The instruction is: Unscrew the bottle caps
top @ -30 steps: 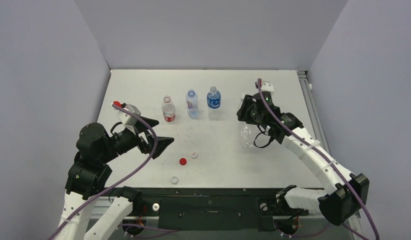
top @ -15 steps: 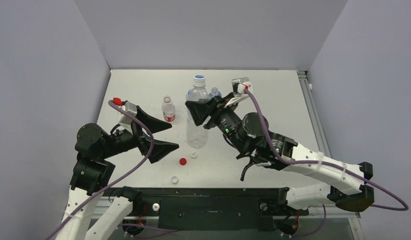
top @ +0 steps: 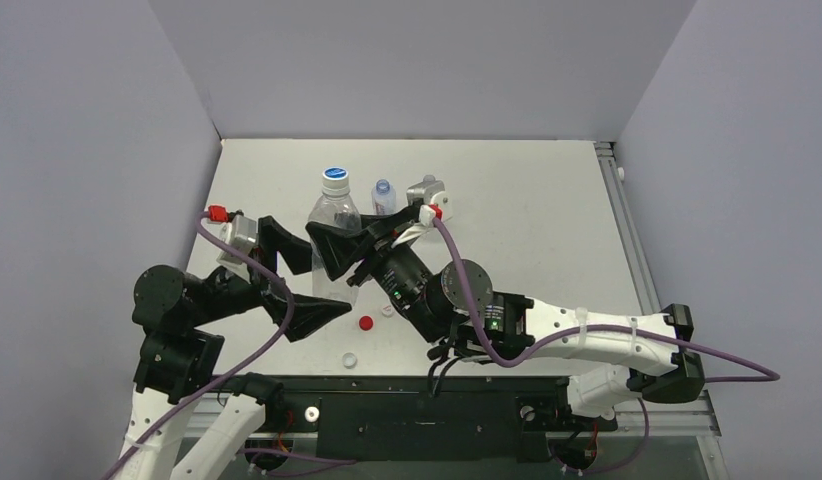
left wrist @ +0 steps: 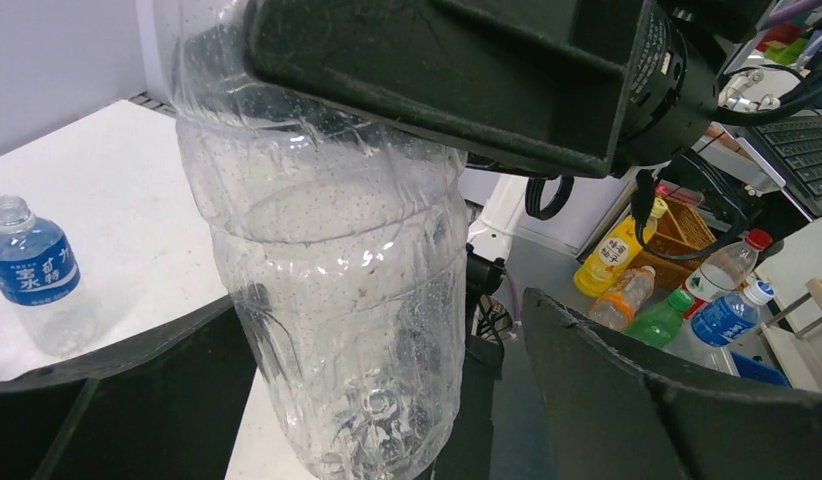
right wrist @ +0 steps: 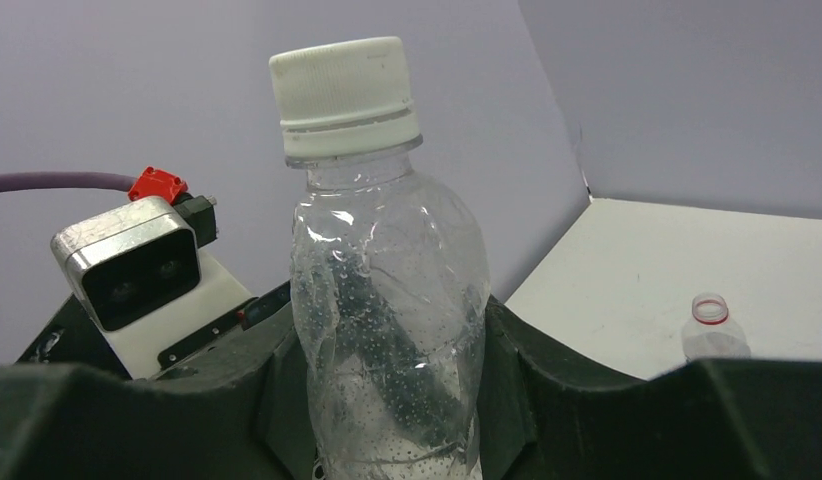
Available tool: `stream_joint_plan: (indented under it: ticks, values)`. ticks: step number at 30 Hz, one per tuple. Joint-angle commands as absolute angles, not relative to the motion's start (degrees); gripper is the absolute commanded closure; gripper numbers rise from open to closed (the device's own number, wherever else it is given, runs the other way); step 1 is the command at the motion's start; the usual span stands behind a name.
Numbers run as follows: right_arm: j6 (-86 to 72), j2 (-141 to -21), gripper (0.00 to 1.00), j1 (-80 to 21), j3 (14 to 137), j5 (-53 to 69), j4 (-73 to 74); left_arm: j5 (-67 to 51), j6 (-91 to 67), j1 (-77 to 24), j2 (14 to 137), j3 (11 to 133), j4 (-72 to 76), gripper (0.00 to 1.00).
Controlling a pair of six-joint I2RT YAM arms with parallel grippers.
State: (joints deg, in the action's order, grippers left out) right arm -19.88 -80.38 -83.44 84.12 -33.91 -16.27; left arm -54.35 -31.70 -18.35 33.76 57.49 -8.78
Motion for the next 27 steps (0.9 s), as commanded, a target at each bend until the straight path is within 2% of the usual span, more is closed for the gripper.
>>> stream_joint_plan:
  ticks: [1, 4, 8, 10, 11, 12, 13, 15, 17, 20, 24, 27]
  values:
    - [-16.4, -81.4, 0.72, -85.3, 87.0, -33.6, -23.1, -57.3, -28.6, -18.5, 33.0, 58.0, -5.2, 0.12]
    - [-16.3, -82.0, 0.72, -85.8, 86.7, -31.5, -24.0, -57.6, -27.3, -18.5, 33.9, 58.9, -6.3, 0.40]
    - [-16.4, -82.2, 0.70, -86.0, 85.8, -29.2, -24.8, -56.6, -24.4, -18.5, 34.7, 60.7, -8.8, 0.60]
    - [-16.5, -82.3, 0.63, -85.9, 86.4, -28.2, -23.0, -56.0, -22.8, -18.5, 34.9, 61.2, -9.9, 0.68]
    - [-16.6, -82.3, 0.52, -86.0, 87.6, -28.2, -20.3, -55.7, -21.0, -18.5, 35.0, 61.5, -10.4, 0.71]
    - [-16.7, -82.3, 0.45, -86.0, 88.5, -28.6, -18.5, -54.9, -19.7, -18.5, 35.0, 61.7, -12.4, 0.75]
    - [-16.7, -82.0, 0.33, -85.9, 90.3, -29.8, -14.8, -54.4, -16.0, -18.5, 35.0, 62.2, -15.3, 0.76]
    - [-16.7, -81.2, 0.21, -85.5, 93.3, -31.0, -8.6, -52.4, -9.0, -18.5, 35.0, 62.6, -20.0, 0.78]
    - [-17.2, -80.5, 0.18, -84.8, 97.0, -30.9, -2.5, -49.3, -3.4, -18.5, 34.6, 62.3, -22.9, 0.79]
    - [-19.5, -81.0, 0.17, -82.9, 103.8, -30.5, 7.9, -45.0, 3.9, -18.5, 33.5, 60.4, -23.8, 0.81]
    - [-24.4, -84.9, 0.17, -79.4, 116.2, -26.7, 21.4, -40.8, 6.1, -18.5, 31.8, 58.1, -21.1, 0.83]
    - [-27.3, -88.9, 0.24, -77.0, 124.7, -22.2, 29.9, -39.7, 6.7, -18.5, 32.1, 58.4, -21.3, 0.84]
